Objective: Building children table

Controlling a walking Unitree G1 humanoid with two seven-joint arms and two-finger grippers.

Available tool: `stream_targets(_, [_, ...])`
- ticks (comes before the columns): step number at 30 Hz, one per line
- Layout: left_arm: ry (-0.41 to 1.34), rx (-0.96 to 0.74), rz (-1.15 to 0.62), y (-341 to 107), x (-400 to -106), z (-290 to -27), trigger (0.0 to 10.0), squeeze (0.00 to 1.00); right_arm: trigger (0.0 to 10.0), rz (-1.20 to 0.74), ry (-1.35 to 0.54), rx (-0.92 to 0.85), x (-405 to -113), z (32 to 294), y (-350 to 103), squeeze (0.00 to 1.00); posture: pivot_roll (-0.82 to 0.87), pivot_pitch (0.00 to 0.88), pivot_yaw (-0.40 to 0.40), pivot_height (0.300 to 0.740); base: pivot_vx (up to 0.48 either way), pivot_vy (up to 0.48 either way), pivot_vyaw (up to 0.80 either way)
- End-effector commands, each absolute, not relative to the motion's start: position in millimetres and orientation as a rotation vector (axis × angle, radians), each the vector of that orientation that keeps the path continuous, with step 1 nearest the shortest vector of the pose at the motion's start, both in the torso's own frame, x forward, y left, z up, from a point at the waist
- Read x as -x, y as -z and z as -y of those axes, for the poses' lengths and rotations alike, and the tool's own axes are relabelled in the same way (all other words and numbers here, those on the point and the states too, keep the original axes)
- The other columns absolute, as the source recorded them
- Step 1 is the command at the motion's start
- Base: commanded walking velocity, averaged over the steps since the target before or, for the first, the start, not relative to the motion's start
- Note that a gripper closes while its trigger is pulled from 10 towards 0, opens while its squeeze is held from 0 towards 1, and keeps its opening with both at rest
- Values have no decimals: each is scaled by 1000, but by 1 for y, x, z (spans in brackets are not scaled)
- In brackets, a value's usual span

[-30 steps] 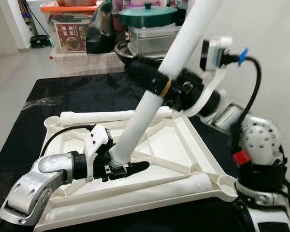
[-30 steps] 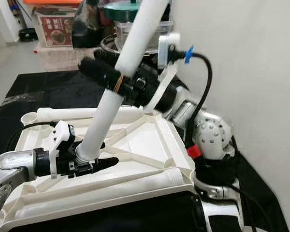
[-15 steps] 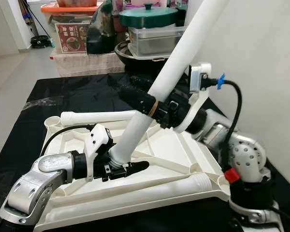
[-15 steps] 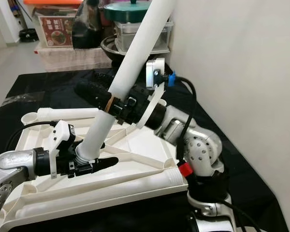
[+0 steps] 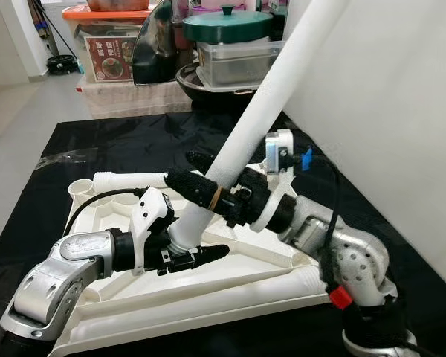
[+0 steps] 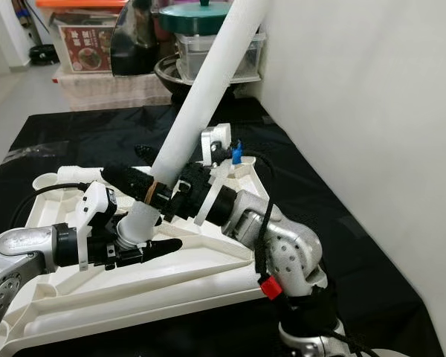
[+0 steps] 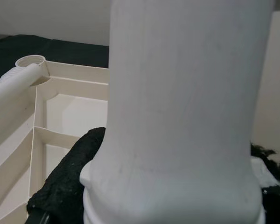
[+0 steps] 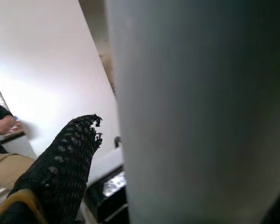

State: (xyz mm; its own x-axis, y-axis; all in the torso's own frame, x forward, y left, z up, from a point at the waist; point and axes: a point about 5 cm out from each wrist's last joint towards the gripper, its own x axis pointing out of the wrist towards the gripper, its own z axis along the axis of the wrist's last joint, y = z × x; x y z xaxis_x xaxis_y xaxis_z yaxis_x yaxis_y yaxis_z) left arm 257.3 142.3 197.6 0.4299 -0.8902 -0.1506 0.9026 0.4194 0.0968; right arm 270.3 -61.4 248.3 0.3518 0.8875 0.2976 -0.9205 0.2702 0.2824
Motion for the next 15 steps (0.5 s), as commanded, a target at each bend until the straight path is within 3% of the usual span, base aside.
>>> stream_targets(1, [1146,-190,-71,-199,-257,-139,510,0,9765,83,-1188,-426,-272,58,-242,0,3,0,-31,740,0,0,0])
stream_targets(2, [1146,-190,-71,-199,-257,-139,510,0,9765,83,-1188,-426,-272,58,-242,0,3,0,-31,740,0,0,0])
stream_targets(3, [1147,-190,-71,-199,-257,-139,471,0,4039,83,-1171,-428,-274,58,-240,0,3,0,-31,740,0,0,0])
stream_targets(4, [1149,-189,-71,-199,-257,-138,471,0,4039,86,-1155,-433,-275,58,-239,0,3,0,-31,740,0,0,0])
stream_targets(5, [1151,-189,-70,-199,-257,-138,510,0,78,91,-1136,-445,-277,58,-239,0,2,0,-30,740,0,0,0])
stream_targets(15, [1164,-186,-75,-197,-257,-135,627,0,0,129,-1056,-477,-285,57,-239,0,-3,0,-30,740,0,0,0])
